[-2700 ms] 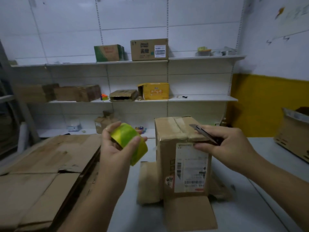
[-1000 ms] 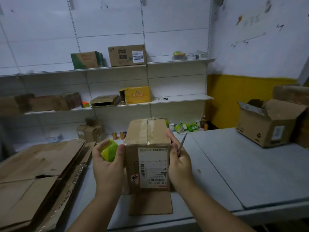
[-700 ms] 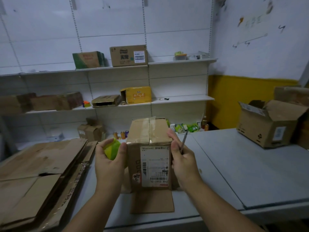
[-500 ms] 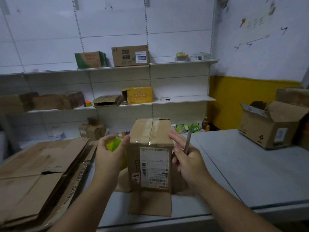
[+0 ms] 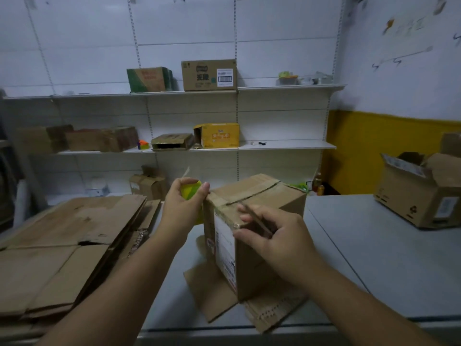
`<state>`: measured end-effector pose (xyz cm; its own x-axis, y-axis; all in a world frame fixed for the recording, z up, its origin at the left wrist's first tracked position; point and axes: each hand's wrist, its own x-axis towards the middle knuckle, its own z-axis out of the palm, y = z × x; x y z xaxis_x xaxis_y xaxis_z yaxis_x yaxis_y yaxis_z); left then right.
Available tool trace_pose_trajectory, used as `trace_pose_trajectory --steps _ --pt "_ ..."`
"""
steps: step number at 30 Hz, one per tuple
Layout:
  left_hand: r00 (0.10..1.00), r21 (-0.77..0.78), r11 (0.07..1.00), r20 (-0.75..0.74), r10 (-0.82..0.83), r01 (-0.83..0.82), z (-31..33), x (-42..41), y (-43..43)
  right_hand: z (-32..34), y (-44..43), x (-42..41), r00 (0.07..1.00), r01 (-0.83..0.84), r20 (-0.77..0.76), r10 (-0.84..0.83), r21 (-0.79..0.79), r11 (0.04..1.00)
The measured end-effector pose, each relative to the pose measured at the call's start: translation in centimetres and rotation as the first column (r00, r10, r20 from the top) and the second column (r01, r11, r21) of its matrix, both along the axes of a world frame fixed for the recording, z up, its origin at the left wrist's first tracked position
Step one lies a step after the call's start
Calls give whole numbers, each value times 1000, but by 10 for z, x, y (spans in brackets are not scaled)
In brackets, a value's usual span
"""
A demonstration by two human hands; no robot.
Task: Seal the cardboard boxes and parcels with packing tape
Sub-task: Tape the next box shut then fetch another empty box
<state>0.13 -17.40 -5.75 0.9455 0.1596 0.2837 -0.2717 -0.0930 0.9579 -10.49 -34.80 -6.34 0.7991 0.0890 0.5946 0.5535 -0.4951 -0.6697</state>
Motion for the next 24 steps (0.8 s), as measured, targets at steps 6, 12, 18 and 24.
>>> trace_pose_trajectory --steps 6,12,18,24 --pt "1000 0 1000 -19 -25 25 0 2 0 52 -79 31 982 182 -70 -173 566 804" --pt "997 -21 997 -34 -74 74 -1 4 0 38 -98 100 790 70 -552 269 516 854" --pt "980 74 985 136 144 -155 11 -14 14 30 -74 119 647 87 -690 325 490 867" --pt "946 244 969 321 -45 -36 9 -76 17 19 -71 122 757 138 -615 220 479 867"
